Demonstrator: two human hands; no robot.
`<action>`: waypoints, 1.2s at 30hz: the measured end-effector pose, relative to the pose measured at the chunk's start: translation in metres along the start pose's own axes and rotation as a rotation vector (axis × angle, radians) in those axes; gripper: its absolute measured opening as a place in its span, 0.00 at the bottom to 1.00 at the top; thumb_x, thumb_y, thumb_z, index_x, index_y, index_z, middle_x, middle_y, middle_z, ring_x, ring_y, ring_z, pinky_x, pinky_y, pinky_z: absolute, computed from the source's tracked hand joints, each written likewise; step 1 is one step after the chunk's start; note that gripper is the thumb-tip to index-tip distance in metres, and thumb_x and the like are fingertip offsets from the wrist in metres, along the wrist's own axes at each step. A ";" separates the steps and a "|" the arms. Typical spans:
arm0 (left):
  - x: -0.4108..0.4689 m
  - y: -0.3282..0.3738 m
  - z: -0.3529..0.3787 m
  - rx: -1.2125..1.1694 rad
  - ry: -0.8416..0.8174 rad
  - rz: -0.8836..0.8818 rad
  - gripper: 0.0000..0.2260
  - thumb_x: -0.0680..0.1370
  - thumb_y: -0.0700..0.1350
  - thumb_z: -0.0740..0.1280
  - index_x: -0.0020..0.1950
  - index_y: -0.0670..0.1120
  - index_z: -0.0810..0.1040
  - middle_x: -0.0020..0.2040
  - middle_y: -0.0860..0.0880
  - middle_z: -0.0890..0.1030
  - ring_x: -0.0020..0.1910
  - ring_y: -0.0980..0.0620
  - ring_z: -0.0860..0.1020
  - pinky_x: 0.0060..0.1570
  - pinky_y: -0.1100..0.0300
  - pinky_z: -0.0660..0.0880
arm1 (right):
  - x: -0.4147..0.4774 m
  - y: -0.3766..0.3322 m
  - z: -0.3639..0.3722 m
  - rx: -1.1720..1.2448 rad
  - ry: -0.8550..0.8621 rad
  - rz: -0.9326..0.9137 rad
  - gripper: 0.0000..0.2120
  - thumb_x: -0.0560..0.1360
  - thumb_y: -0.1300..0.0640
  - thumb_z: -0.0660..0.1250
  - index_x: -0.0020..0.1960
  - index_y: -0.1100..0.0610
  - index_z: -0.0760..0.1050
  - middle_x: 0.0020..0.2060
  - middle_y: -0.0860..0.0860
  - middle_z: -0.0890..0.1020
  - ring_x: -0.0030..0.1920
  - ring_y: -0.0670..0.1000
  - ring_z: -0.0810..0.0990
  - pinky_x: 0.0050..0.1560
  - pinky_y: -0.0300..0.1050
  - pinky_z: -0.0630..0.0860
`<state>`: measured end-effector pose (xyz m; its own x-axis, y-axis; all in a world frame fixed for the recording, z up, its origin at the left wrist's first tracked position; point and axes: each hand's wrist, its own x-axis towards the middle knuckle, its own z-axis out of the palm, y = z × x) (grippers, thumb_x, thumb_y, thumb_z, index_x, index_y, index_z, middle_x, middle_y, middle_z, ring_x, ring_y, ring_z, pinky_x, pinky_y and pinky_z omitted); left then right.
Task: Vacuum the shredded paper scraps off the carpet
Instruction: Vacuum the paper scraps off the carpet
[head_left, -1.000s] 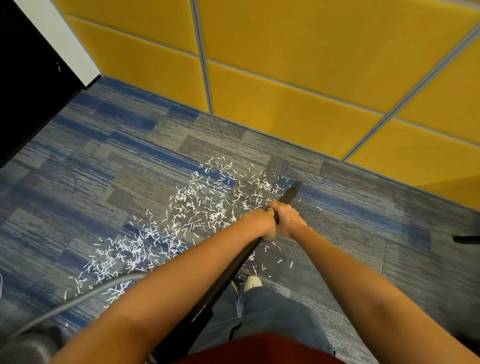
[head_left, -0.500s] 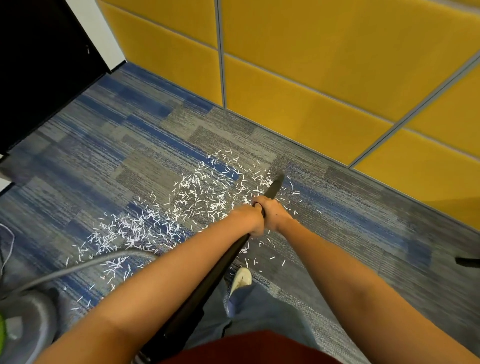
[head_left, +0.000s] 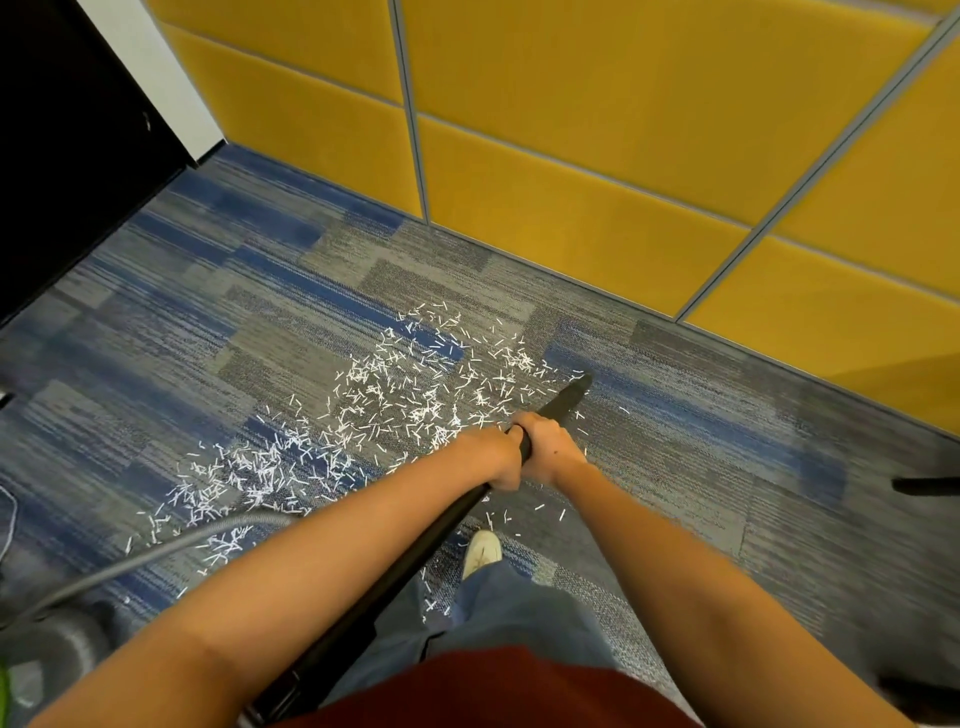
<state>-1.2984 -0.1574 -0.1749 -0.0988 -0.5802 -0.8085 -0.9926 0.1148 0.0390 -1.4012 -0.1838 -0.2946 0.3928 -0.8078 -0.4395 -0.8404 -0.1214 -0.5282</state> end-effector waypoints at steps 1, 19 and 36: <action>-0.001 -0.003 0.003 -0.003 -0.001 0.003 0.28 0.78 0.43 0.63 0.74 0.43 0.53 0.48 0.45 0.74 0.52 0.46 0.79 0.51 0.56 0.76 | 0.000 -0.002 0.003 0.005 0.000 0.000 0.12 0.69 0.64 0.69 0.53 0.57 0.74 0.51 0.54 0.78 0.48 0.56 0.79 0.51 0.49 0.76; -0.019 -0.103 0.035 -0.077 -0.021 -0.076 0.22 0.77 0.42 0.62 0.70 0.44 0.64 0.40 0.48 0.71 0.44 0.48 0.76 0.43 0.59 0.73 | 0.025 -0.095 0.051 0.024 -0.048 -0.081 0.10 0.70 0.65 0.68 0.47 0.54 0.72 0.48 0.54 0.78 0.46 0.54 0.77 0.50 0.48 0.75; -0.027 -0.143 0.042 -0.077 0.025 -0.100 0.26 0.77 0.42 0.63 0.72 0.42 0.58 0.41 0.47 0.71 0.46 0.47 0.76 0.45 0.58 0.74 | 0.039 -0.136 0.065 -0.030 -0.076 -0.096 0.12 0.68 0.64 0.68 0.51 0.57 0.73 0.48 0.55 0.79 0.48 0.56 0.79 0.51 0.51 0.77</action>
<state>-1.1507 -0.1242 -0.1828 0.0003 -0.6055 -0.7959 -1.0000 -0.0063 0.0044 -1.2467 -0.1612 -0.2874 0.4977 -0.7461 -0.4423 -0.8080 -0.2135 -0.5491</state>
